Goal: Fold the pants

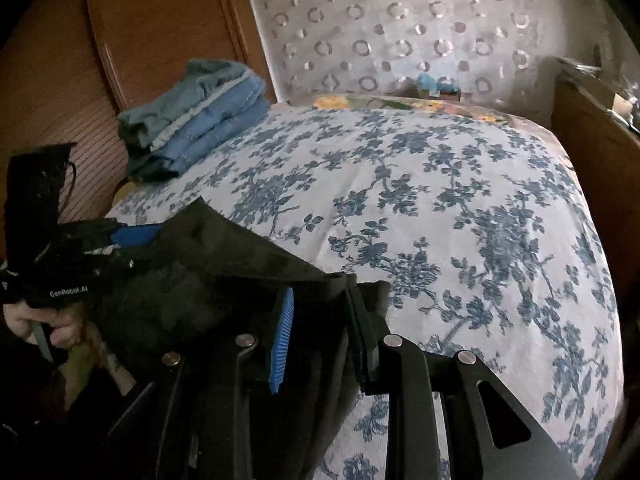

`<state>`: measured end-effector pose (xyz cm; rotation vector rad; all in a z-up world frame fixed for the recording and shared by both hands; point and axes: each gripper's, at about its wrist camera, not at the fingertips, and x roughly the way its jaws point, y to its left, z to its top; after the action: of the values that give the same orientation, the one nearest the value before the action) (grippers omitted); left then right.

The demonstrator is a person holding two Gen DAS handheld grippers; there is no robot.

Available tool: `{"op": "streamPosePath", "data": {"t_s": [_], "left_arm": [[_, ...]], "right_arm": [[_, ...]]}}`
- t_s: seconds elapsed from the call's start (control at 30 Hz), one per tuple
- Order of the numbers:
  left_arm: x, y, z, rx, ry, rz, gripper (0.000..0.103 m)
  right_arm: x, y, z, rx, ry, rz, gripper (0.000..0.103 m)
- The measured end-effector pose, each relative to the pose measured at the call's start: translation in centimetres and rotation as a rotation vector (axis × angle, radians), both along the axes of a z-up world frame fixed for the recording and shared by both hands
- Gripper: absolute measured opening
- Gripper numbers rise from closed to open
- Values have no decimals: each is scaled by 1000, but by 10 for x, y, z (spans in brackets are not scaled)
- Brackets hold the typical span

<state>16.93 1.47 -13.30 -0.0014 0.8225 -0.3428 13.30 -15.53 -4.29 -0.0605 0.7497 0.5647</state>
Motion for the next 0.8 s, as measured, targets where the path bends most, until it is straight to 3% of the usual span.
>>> {"op": "streamPosePath", "data": {"t_s": [0.03,0.07,0.23,0.53,0.63,0.8], "left_arm": [[-1,0,1,6,-9,5,21],[-2,2,2,5,-18,9,15],[-13,9,26,-72,-120,24,11],[10,6,10,-18,-23,36,12],[10,6,6,-14,-4,39,16],[12,11,2,2,14,58,41]], "right_arm": [[3,1,-1,-2,3,4,14],[4,1,-1,1,-7,-2,11],[-4,-7,9,67,-74,-33,7],[9,5,-2,0,-30,-65,7],[9,8,-2,-5,-10,-68,7],[6,7,3,13,-17,-78,8]]}}
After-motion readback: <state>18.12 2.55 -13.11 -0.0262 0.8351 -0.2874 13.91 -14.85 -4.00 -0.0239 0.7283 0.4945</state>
